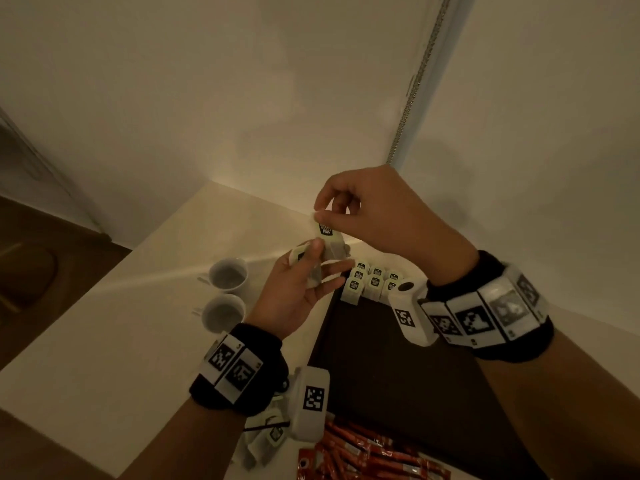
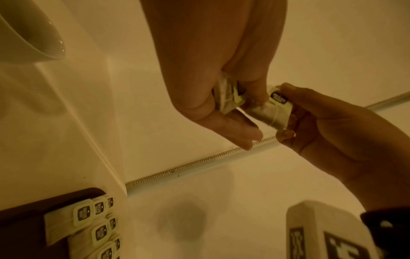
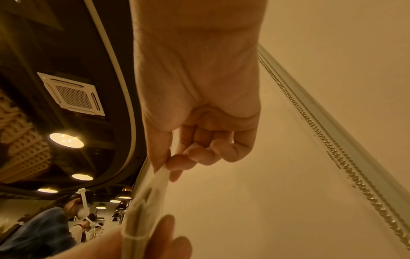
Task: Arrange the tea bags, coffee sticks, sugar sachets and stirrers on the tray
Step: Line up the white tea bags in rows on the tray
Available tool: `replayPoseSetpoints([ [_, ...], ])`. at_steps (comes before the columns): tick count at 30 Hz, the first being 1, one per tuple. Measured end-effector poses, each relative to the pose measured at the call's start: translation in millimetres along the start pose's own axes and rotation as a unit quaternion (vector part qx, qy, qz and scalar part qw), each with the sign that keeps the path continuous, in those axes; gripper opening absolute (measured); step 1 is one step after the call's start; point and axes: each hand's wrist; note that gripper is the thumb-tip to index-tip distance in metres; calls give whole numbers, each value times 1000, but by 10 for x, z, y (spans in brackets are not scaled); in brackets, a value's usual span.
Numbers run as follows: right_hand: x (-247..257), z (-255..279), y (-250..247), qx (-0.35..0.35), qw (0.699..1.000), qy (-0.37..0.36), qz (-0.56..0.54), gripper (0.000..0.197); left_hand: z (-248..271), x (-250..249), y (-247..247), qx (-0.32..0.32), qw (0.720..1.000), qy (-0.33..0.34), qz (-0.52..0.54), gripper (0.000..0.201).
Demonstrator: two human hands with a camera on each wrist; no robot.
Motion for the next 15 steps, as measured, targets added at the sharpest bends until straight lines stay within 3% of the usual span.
replayPoseSetpoints([
  [3,38,-4,-38,0,1000,15,-11,11,55,-1,53,39,998,-39,14,47],
  [7,60,3,-72,9,1000,24,-8,13,88,15,62,54,998,-27,31,26],
  [15,8,64,-128,-10,997,26,-75,15,97,-15,69,12,998,40,54,19],
])
Point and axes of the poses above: each hand's wrist, its own z-axis away from the middle knuckle, its own y-axis out of the palm, x = y × z, and after that the axes turned 3 degrees about z, right-handed
